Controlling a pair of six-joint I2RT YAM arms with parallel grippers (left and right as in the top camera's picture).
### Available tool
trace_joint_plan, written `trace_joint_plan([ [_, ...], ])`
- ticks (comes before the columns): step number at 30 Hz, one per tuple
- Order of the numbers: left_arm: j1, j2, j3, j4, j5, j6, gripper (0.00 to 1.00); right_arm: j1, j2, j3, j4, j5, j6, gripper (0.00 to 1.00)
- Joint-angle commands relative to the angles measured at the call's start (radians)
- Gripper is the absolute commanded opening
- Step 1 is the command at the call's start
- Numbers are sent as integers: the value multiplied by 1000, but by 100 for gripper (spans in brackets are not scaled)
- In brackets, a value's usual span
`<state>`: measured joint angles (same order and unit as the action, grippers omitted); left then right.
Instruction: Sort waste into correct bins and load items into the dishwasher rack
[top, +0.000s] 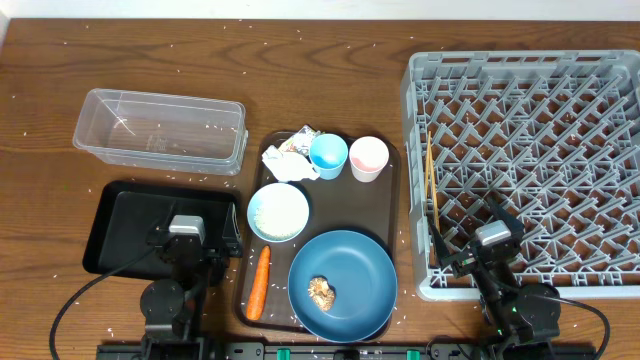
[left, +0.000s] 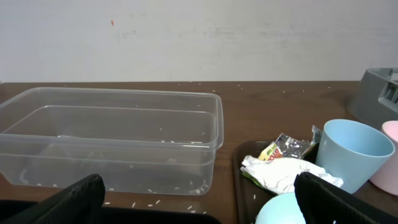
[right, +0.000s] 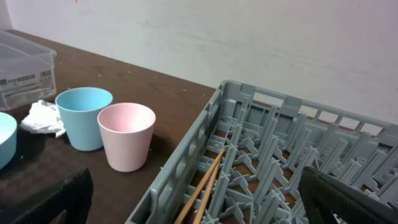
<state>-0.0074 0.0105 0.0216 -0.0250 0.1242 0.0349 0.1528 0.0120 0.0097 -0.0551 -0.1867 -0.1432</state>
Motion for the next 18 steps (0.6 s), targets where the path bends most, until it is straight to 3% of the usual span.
trace_joint_plan([
  [1,4,-6,-18,-30,7,16,98,-5,-3,-4,0,-5,-8,99],
  [18,4,-6,-18,-26,-12,17,98,-5,-3,-4,21,-4,-11,99],
])
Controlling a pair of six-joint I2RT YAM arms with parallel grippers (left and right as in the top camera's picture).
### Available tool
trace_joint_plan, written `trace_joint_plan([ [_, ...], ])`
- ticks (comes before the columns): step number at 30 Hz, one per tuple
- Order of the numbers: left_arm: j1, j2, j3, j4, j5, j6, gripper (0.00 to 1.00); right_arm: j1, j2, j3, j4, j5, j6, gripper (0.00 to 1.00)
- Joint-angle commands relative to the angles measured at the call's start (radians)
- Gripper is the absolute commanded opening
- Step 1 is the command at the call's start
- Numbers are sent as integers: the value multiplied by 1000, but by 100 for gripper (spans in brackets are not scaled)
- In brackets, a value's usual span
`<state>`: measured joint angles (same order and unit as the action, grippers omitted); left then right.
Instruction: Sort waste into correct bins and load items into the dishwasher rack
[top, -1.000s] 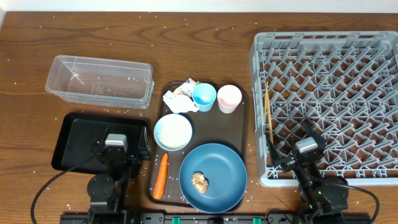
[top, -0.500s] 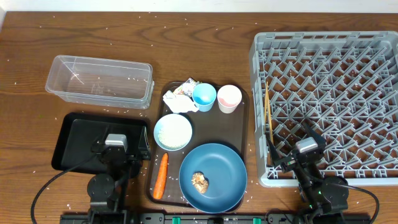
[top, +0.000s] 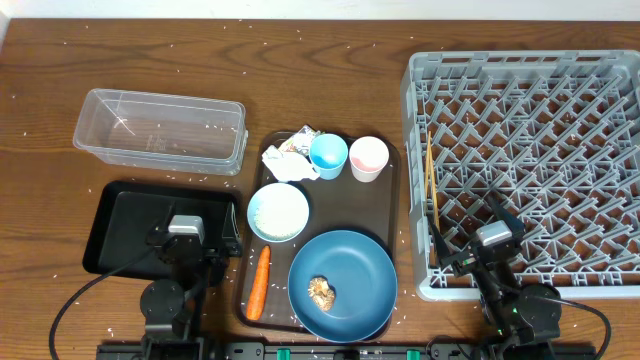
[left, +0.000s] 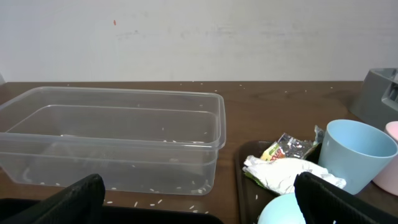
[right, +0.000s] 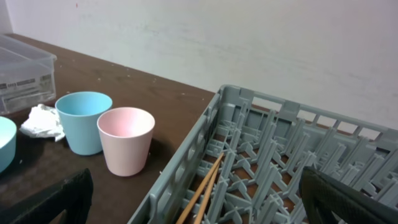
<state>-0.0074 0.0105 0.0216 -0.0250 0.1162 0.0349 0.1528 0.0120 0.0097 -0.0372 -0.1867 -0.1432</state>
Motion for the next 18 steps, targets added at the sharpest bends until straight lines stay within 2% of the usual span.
trace_joint_plan([
  [1,4,-6,-18,-26,-4,17,98,-5,-3,-4,3,-5,-11,99],
  [5,4,-6,-18,-31,14,13,98,-3,-3,-4,-15,-6,-7,99],
  [8,4,-6,-17,-14,111,0,98,-3,-3,-4,-11,-48,-3,99],
  [10,4,-6,-11,11,190,-34,98,-4,-3,-4,43,-96,64,99],
  [13,4,-6,35,11,216,-107,98,-4,-3,12,110,-101,211,99],
  [18,4,51,189,-21,216,-160,98,-4,24,130,53,-95,290,99],
])
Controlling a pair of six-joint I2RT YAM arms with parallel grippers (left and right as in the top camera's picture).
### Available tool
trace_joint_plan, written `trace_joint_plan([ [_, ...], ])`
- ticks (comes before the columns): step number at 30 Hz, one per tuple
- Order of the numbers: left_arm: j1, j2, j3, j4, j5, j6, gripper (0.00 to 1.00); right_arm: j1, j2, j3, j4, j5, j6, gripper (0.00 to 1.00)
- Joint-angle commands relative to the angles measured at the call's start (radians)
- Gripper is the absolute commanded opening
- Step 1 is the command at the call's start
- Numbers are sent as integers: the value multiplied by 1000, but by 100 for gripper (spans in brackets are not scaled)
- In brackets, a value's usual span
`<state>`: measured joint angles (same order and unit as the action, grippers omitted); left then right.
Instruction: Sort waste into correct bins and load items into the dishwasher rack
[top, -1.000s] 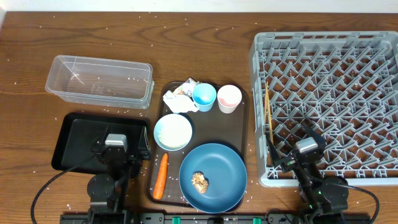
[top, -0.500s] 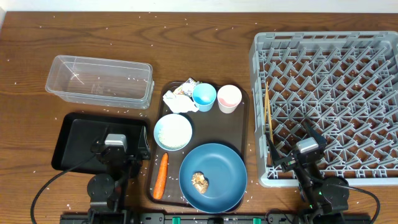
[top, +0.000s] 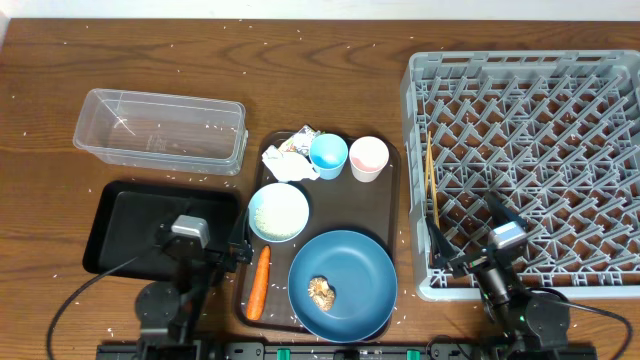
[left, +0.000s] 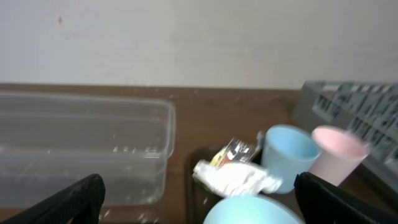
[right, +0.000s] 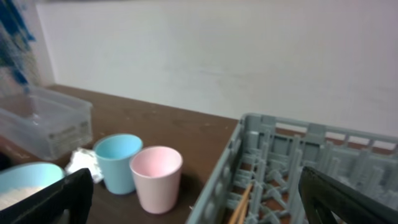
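A brown tray (top: 390, 215) carries a blue cup (top: 328, 155), a pink cup (top: 368, 158), crumpled white paper and a wrapper (top: 290, 157), a light blue bowl of rice (top: 278, 212), a carrot (top: 259, 282) and a blue plate (top: 350, 270) with a food scrap (top: 321, 291). The grey dishwasher rack (top: 530, 70) on the right holds chopsticks (top: 432, 185). My left gripper (left: 199, 202) stands open near the table's front, facing the bowl (left: 249, 211) and paper (left: 233, 177). My right gripper (right: 196, 199) is open too, at the rack's front left corner, nothing in it.
A clear plastic bin (top: 160, 132) stands at the back left and a black bin (top: 120, 225) in front of it, under the left arm. Rice grains are scattered over the wooden table (top: 330, 80). The rack's wall (right: 224, 180) rises beside the pink cup (right: 155, 177).
The left wrist view has swung right: the clear bin now sits further left, and both cups and the rack show. The right gripper has shifted slightly; the cups sit further right in its view.
At both earlier moments the two grippers rested open near the table's front edge, the left facing the clear bin, the right facing the cups and rack corner. By now both have shifted a little. Nothing on the tray has moved.
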<state>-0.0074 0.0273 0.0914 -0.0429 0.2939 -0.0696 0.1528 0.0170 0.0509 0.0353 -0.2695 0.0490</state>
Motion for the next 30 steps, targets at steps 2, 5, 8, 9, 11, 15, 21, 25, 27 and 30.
trace_joint_plan([
  [2,4,107,209,-50,39,-60,98,-4,66,165,-93,8,120,99],
  [5,4,277,376,-161,40,-63,98,-4,189,301,-217,10,122,99],
  [8,3,482,549,-277,95,-63,98,-4,343,438,-343,10,122,99],
  [9,2,552,605,-316,122,-63,98,-4,393,476,-372,10,122,99],
  [11,-10,698,730,-418,177,-63,98,-4,500,549,-412,10,122,99],
  [15,-71,978,981,-671,188,-30,98,-4,732,692,-467,-57,122,99],
  [21,-145,1225,1134,-816,199,48,98,-4,970,821,-507,-256,102,99],
  [25,-149,1301,1134,-798,241,47,98,-4,1049,822,-500,-291,103,99],
  [27,-149,1331,1134,-789,241,47,98,-4,1069,822,-501,-307,103,99],
  [30,-150,1363,1134,-782,243,46,98,-4,1077,822,-501,-282,95,99],
])
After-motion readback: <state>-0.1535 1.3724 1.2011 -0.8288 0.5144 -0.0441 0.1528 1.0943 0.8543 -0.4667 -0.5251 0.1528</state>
